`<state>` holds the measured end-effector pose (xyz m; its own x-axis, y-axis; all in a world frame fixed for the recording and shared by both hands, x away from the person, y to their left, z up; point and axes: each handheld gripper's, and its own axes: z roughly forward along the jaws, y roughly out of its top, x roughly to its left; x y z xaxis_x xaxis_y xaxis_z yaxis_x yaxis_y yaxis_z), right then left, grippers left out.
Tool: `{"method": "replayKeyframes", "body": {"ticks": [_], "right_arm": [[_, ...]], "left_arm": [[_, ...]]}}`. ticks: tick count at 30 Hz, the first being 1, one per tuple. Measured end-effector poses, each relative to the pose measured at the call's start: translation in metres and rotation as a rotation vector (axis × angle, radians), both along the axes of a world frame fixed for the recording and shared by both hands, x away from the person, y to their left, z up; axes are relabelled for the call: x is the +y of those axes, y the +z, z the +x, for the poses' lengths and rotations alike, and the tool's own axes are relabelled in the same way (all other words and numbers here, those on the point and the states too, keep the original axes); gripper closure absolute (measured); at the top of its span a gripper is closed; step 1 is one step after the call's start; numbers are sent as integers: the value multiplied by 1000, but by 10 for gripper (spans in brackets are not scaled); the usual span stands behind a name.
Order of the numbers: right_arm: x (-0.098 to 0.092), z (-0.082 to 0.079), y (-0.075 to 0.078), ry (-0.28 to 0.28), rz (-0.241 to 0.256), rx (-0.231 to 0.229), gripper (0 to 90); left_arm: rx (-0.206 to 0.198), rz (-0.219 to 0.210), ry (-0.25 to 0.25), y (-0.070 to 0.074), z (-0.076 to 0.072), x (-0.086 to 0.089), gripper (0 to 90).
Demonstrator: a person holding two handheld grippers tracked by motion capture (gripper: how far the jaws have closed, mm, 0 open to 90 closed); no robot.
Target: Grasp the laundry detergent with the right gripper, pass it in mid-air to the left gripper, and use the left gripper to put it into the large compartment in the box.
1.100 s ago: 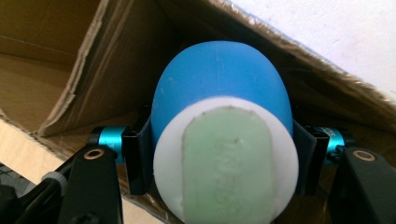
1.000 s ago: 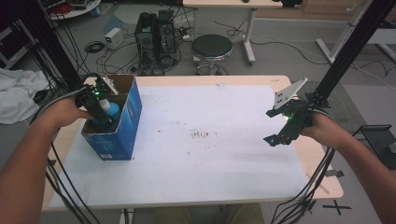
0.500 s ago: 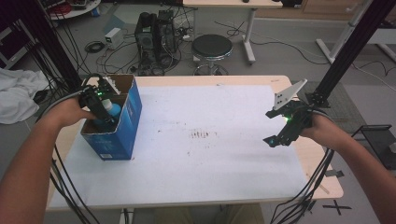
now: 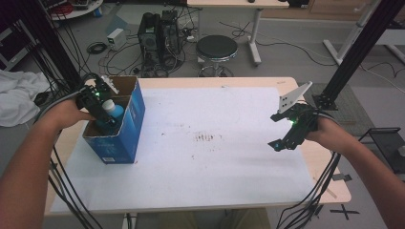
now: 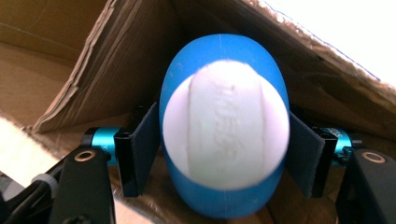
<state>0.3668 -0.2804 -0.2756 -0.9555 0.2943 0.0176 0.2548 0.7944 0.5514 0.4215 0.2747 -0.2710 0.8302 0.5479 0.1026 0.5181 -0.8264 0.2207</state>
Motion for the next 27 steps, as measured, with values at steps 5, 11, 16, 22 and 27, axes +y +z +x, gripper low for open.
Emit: {"method": "replayKeyframes", "body": {"ticks": [5, 11, 16, 22, 27], "right_arm": [[2, 0, 0, 6, -2, -3, 11], [2, -1, 0, 2, -3, 0, 11], [2, -1, 0, 9, 3, -5, 11], [1, -2, 1, 0, 2, -5, 11], [0, -3, 2, -3, 9, -10, 11]], "left_arm": [[-23, -47, 38, -1, -4, 0, 337], [-47, -88, 70, 2, -6, 2, 295], [-59, -94, 61, 11, -9, 5, 295], [-68, -102, 75, 21, -14, 10, 295], [-77, -116, 69, 31, -20, 11, 295]]}}
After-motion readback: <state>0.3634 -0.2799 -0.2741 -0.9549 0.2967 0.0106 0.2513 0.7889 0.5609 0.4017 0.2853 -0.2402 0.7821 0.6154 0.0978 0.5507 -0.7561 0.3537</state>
